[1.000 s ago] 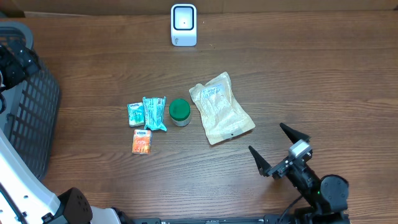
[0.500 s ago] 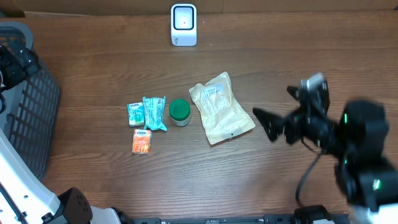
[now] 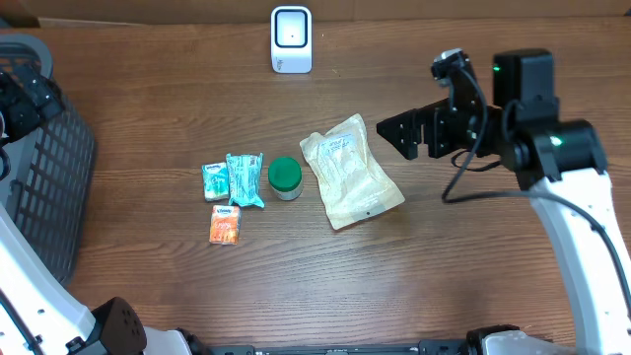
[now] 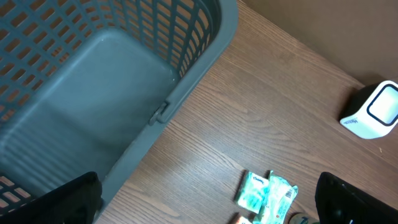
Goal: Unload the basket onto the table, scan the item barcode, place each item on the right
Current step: 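Reach the right gripper to the clear bag and grasp its edge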
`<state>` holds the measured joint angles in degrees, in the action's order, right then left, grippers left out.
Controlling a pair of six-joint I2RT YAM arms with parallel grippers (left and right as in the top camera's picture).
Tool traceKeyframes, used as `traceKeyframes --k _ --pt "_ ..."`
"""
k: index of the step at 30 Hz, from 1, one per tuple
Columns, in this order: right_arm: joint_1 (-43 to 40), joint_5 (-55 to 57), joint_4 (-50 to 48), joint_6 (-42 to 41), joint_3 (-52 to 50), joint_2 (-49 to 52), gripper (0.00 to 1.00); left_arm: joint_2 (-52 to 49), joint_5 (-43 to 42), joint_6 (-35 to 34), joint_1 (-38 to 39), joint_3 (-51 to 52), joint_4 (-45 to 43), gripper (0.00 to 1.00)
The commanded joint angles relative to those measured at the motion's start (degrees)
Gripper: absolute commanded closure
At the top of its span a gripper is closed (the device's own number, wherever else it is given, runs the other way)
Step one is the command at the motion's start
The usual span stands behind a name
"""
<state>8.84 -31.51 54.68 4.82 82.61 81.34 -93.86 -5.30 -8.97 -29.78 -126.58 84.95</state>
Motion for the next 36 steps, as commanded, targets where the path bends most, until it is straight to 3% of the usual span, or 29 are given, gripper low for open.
traceKeyframes --k 1,7,14,30,36 --pt "2.7 3.8 0.4 -2.4 1.2 3.2 0.01 0.4 0.4 0.7 -0.2 0.1 0.2 0.01" --pt "8.2 15.3 1.6 -6.3 1.2 9.1 0.04 0.4 0.4 0.7 -0.2 0.1 0.2 0.0" --pt "14.8 24.9 3.3 -8.3 1.2 14.1 0.16 0.4 0.4 0.7 -0.2 0.1 0.2 0.0" --pt "35.5 54.8 1.3 -18.6 -1.7 23.4 0.17 0.4 0.4 0.7 -0.2 0.1 0.2 0.0" --pt "38.6 55.5 -0.6 -19.9 -1.7 25.4 0.18 0.4 0.4 0.7 -0.2 0.1 0.2 0.0"
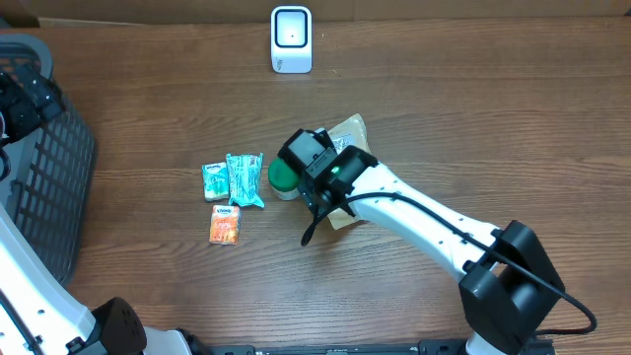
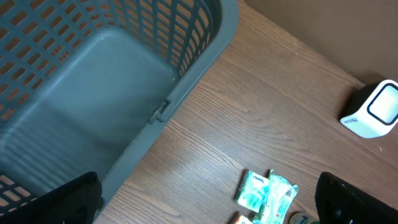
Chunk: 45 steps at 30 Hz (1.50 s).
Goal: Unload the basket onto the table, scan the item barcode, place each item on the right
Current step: 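Reach the right gripper to the clear bag and grasp its edge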
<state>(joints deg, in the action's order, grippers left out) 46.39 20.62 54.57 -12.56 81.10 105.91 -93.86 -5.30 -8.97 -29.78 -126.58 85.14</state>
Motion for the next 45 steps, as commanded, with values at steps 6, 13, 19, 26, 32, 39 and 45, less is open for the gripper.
traceKeyframes --k 6,13,19,26,32,39,45 --pt "4.9 5.6 -0.5 -2.7 -0.2 4.7 0.17 0.4 0.4 0.7 -0.2 0.1 0.0 0.0" --pt "6.7 10.0 0.9 -5.5 -0.2 8.9 0.16 0.4 0.4 0.7 -0.2 0.1 0.0 0.01" --pt "6.7 13.4 1.4 -5.7 -1.8 9.4 0.15 0.4 0.4 0.7 -0.2 0.1 0.0 0.0" --pt "6.9 12.8 0.6 -5.7 -5.9 9.4 0.11 0.4 0.4 0.7 -0.2 0.1 0.0 0.0" --pt "6.1 18.5 -1.2 -5.7 -8.6 9.4 0.11 0.4 0.4 0.7 -0.2 0.1 0.0 0.0" --pt "3.7 19.2 -5.5 -5.7 -10.3 9.4 0.76 0.4 0.4 0.7 -0.2 0.1 0.0 0.0" --pt "3.0 19.2 -6.6 -6.7 -10.0 9.2 0.96 0.4 0.4 0.7 -0.2 0.1 0.0 0.0"
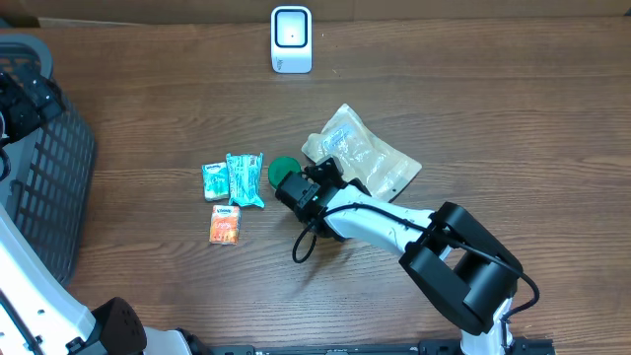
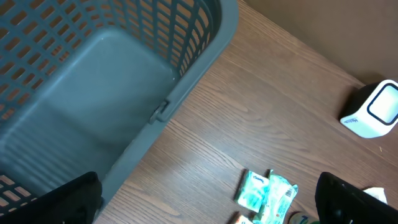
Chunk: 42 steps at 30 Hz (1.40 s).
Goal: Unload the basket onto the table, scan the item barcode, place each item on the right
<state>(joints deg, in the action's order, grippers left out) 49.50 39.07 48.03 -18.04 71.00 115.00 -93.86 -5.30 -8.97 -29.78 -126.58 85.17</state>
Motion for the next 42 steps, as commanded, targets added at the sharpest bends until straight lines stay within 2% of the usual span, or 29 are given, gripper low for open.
traceKeyframes --k 1,7,12,17,19,21,22,24,25,28,31,42 --pt "-0.2 0.7 0.3 -1.8 0.4 -0.1 0.96 0.4 0.4 0.7 -0.2 0.1 0.0 0.0" --pt "-1.7 -5.4 6.3 -3.3 5.9 -7.5 0.96 0.4 0.4 0.7 -0.2 0.1 -0.1 0.0" --pt "-5.9 -22.1 11.8 -1.9 9.8 -15.9 0.96 0.4 0.4 0.7 -0.2 0.1 0.0 0.0" --pt "-14.2 -43.6 13.6 -0.9 9.9 -23.1 0.96 0.4 0.4 0.7 -0.2 0.1 -0.1 0.0" --pt "-18.2 -49.2 14.4 0.6 9.9 -23.9 0.96 0.4 0.4 0.7 -0.2 0.1 -0.1 0.0" --pt "-21.6 -50.2 15.8 3.1 9.9 -23.9 0.96 0.4 0.4 0.7 -0.2 0.1 0.0 0.0" --pt "-22.5 -49.6 16.1 4.6 9.8 -23.6 0.93 0.4 0.4 0.7 -0.2 0.1 0.0 0.0" --pt "-23.5 -47.5 16.1 6.2 9.8 -22.9 0.65 0.4 0.4 0.7 -0.2 0.1 0.0 0.01" --pt "-23.6 -47.1 15.8 6.1 9.8 -22.6 0.57 0.4 0.4 0.7 -0.2 0.1 -0.1 0.0" --pt "-23.8 -48.4 14.4 5.9 9.8 -21.8 0.44 0.4 0.4 0.7 -0.2 0.1 -0.1 0.0" --pt "-23.8 -48.6 13.6 5.9 9.8 -21.7 0.4 0.4 0.4 0.7 -0.2 0.1 -0.1 0.0" --pt "-24.1 -48.6 13.4 5.9 9.9 -21.8 0.38 0.4 0.4 0.7 -0.2 0.1 0.0 0.0"
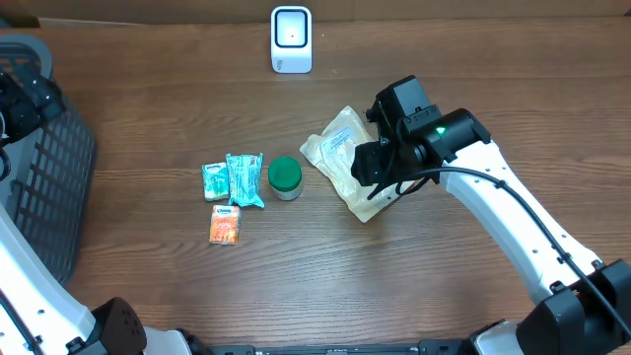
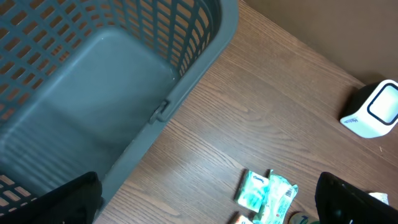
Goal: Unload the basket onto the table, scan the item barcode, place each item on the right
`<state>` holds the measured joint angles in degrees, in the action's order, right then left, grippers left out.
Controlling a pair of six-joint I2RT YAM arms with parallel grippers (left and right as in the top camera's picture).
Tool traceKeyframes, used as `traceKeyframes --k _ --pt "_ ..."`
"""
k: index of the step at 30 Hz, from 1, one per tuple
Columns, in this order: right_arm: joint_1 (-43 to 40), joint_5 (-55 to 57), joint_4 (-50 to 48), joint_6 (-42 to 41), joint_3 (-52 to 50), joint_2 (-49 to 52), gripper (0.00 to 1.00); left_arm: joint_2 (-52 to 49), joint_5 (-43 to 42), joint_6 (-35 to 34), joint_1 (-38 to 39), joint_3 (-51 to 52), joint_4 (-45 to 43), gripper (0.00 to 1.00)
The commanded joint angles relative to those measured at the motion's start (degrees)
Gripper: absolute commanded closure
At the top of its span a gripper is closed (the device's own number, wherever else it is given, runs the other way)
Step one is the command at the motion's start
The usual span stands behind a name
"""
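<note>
The white barcode scanner [image 1: 291, 39] stands at the table's far edge; the left wrist view catches it too, scanner [image 2: 373, 110]. A beige pouch [image 1: 340, 158] lies at mid table. My right gripper [image 1: 380, 185] is down on the pouch's right part, and the wrist hides how the jaws stand. My left gripper [image 2: 205, 211] hangs open and empty high over the table's left side, beside the basket.
A grey plastic basket [image 1: 44, 168] fills the left edge. A green-lidded jar [image 1: 285, 177], two teal packets [image 1: 215, 180] [image 1: 245, 177] and an orange packet [image 1: 225, 225] lie left of the pouch.
My right gripper was low beside the green-lidded jar and is now over the pouch's right part. The pouch has turned and shifted a little left. The left arm is unchanged.
At first my right gripper hung to the right of the pouch, clear of it. Then it was over the pouch's left side by the jar, then lower beside the jar with the pouch turned. Now it rests on the pouch's right part.
</note>
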<state>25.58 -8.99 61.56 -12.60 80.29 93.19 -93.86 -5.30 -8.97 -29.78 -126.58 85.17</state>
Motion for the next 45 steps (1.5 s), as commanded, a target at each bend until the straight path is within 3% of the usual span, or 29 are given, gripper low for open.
traceKeyframes --k 1,15,27,32,38,40,42,45 --pt "-0.3 -0.5 -0.1 0.5 0.6 0.1 0.37 0.4 0.4 0.7 -0.2 0.1 0.0 0.0" --pt "-1.6 -0.5 -0.9 0.5 0.8 0.0 0.34 0.4 0.4 0.7 -0.2 0.1 0.0 0.0" --pt "-17.2 -6.6 1.2 1.0 6.8 0.0 0.29 0.4 -0.3 0.0 -0.2 0.1 -0.1 0.01" --pt "-20.7 -6.8 3.3 3.7 7.2 0.0 0.25 0.4 -13.3 -13.0 -0.2 0.1 -1.8 0.0" --pt "-21.5 -7.9 2.6 6.1 7.2 0.1 0.18 -0.4 -28.0 -11.2 3.0 0.9 -4.2 0.0" --pt "-21.5 -7.8 2.2 6.8 7.2 0.1 0.17 -1.2 -29.2 -11.0 6.8 1.9 -4.0 0.06" --pt "-21.5 -8.3 1.8 7.3 7.2 0.2 0.17 -2.1 -28.5 -10.1 11.8 3.0 -4.1 0.25" --pt "-21.5 -11.4 1.6 10.7 7.2 0.9 0.17 -3.3 -23.8 -10.1 20.2 4.3 -4.9 0.34"
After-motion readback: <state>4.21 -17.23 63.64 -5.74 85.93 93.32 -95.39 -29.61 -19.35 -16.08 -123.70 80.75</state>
